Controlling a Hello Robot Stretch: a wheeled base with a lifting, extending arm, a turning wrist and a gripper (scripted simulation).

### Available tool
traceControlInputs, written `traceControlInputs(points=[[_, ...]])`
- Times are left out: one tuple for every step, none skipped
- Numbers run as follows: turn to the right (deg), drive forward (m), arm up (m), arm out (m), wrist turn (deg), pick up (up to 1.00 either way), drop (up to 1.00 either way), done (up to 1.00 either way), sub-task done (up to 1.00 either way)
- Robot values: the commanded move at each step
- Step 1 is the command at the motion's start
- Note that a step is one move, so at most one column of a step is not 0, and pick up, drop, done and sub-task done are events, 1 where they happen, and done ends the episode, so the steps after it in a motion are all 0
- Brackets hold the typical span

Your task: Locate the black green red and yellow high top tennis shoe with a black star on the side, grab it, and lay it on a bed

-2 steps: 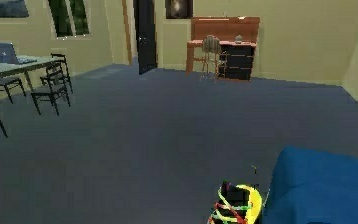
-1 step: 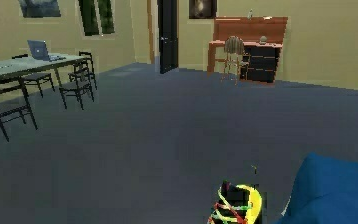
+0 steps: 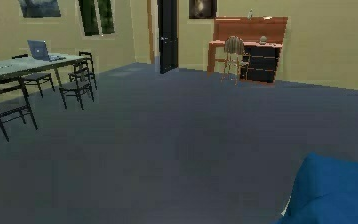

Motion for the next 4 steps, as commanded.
traceControlInputs(points=[[0.0,0.0,0.0,0.0,45.0,0.0,0.0,0.0,0.0],[0.0,0.0,0.0,0.0,45.0,0.0,0.0,0.0,0.0],[0.0,0.0,0.0,0.0,45.0,0.0,0.0,0.0,0.0],[0.0,0.0,0.0,0.0,9.0,0.0,0.0,0.0,0.0]])
